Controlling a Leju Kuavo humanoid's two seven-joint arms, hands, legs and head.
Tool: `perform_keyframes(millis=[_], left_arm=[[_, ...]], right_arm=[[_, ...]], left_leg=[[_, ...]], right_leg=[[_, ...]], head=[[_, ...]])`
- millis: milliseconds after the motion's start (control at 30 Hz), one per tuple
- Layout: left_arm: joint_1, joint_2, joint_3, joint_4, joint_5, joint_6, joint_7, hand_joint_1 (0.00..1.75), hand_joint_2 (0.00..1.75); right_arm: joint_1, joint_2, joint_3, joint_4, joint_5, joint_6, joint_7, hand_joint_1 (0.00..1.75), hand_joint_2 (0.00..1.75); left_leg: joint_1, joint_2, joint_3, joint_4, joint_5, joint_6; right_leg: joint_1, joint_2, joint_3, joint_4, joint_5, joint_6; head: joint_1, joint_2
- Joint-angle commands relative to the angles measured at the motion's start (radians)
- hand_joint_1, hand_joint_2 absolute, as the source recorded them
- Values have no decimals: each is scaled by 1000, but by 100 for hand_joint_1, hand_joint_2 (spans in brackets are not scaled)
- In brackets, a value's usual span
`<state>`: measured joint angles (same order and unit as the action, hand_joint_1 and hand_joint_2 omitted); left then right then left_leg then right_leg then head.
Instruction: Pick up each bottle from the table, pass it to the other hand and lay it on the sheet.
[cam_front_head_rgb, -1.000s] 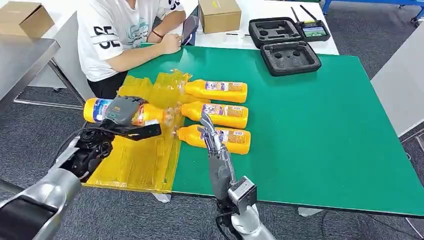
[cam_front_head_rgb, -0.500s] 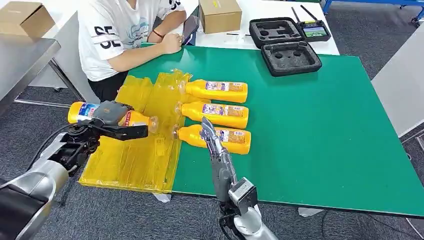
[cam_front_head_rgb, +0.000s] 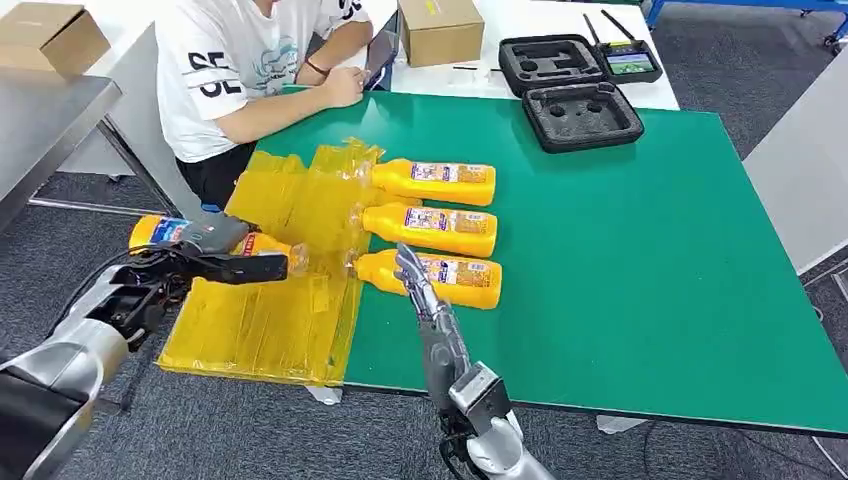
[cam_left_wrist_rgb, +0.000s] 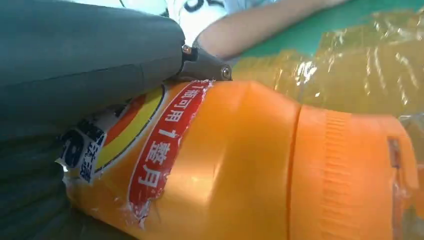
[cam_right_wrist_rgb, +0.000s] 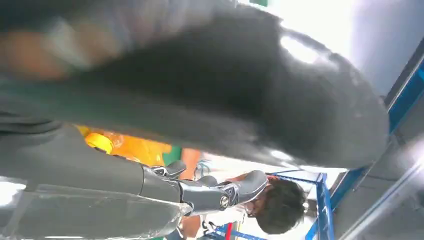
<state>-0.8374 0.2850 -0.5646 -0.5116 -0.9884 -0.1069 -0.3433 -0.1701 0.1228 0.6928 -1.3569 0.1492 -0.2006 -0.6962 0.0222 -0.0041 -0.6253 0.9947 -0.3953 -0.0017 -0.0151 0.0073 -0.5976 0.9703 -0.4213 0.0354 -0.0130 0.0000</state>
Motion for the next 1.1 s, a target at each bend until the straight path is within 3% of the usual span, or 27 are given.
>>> perform_keyframes(millis=[33,333,533,767,800,1000,1033,1067,1100], left_arm=[[64,3,-40,-6,41,-17,-16,175,175],[51,14,-43,-2,105,-42,-13,175,175],[122,13,-60,-25,97,71,21,175,175],[104,6,-61,-28,146,10,-7,175,175],[105,8,-61,-30,150,4,-10,161,175],[108,8,-63,-30,149,5,-10,161,175],[112,8,-62,-33,162,-7,-19,58,175],[117,9,-70,-35,173,-27,-28,0,175],[121,8,-79,-33,184,-53,-37,0,175]], right_arm=[[-21,7,13,87,-18,20,-2,0,0],[-10,15,8,106,-40,29,-2,0,0],[-9,21,0,121,-43,52,-2,0,0],[-4,25,-7,120,-42,68,-2,0,0],[-5,26,-8,123,-41,66,-2,0,0],[-7,26,-9,124,-41,66,-2,0,0],[-10,26,-8,128,-42,67,-2,0,0],[-15,25,-5,134,-41,66,-2,0,0],[-19,25,-6,141,-45,65,-2,0,0]], left_leg=[[-1,1,5,-2,-1,1],[0,0,4,0,-2,1],[-1,1,4,-1,-1,1],[0,0,3,-1,-1,1],[0,0,5,0,-2,1],[0,0,4,-1,-1,1],[-1,0,6,-1,-1,1],[0,1,9,-1,-3,2],[0,1,8,-1,-2,1]], right_leg=[[-1,1,4,-1,-1,-1],[0,-1,5,-1,-2,-1],[-1,1,4,-1,-1,-1],[0,-1,4,-1,-1,-1],[0,-1,6,-1,-2,-1],[0,-1,5,-1,-1,-1],[0,-1,7,-1,-2,-1],[0,-1,9,-1,-3,-2],[0,-1,9,-1,-2,-2]], head=[[0,0],[0,0],[0,0],[0,0],[0,0],[0,0],[0,0],[0,0],[0,0]])
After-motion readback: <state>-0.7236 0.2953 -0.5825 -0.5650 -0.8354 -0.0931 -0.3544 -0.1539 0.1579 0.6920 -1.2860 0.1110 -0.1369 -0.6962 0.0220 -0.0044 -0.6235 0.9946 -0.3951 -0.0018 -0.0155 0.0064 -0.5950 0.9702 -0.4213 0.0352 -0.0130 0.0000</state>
